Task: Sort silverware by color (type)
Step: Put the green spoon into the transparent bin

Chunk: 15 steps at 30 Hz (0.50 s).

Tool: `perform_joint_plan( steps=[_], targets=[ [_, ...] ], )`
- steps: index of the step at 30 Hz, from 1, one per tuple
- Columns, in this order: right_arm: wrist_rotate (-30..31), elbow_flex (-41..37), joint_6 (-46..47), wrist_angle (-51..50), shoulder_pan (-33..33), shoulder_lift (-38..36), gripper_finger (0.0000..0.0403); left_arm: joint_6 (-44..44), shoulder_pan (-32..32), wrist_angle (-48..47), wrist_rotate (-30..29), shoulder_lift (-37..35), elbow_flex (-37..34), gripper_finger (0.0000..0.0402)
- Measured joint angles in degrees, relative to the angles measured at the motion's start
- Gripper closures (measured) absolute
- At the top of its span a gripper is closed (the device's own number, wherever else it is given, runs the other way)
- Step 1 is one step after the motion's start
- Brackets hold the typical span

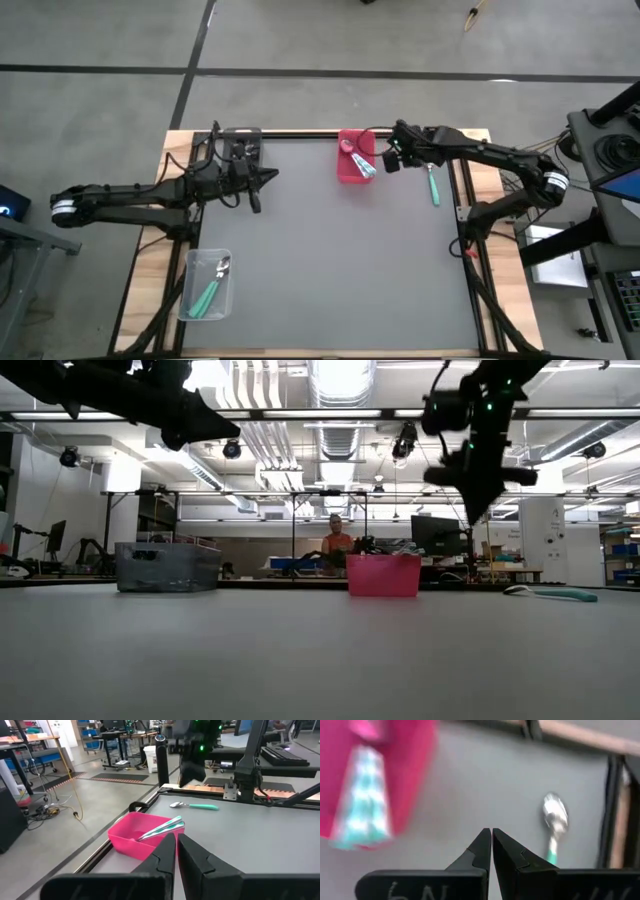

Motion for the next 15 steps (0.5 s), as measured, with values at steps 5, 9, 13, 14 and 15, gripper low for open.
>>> perform_joint_plan(
  steps=[5,9,13,14,15],
  targets=[
    [-1.4,-3.0,2.7,-4.5,-2.9,2.5,0.0394,0.0,0.0,-1.1,0.0,0.0,0.0,0.0400],
    [-1.1,-5.0,2.8,-5.0,-5.3,4.2,0.0394,0.0,0.0,-1.4,0.0,0.0,0.0,0.0400],
    [-0.9,-5.4,2.5,-4.8,-7.9,5.4,0.0394,0.0,0.0,-1.8,0.0,0.0,0.0,0.0400],
    [-0.9,-5.4,2.3,-4.7,-8.4,5.7,0.0394,0.0,0.0,-2.2,0.0,0.0,0.0,0.0400],
    [-0.9,-5.4,1.8,-4.7,-8.9,5.9,0.0393,0.0,0.0,-2.6,0.0,0.0,0.0,0.0400]
  ],
)
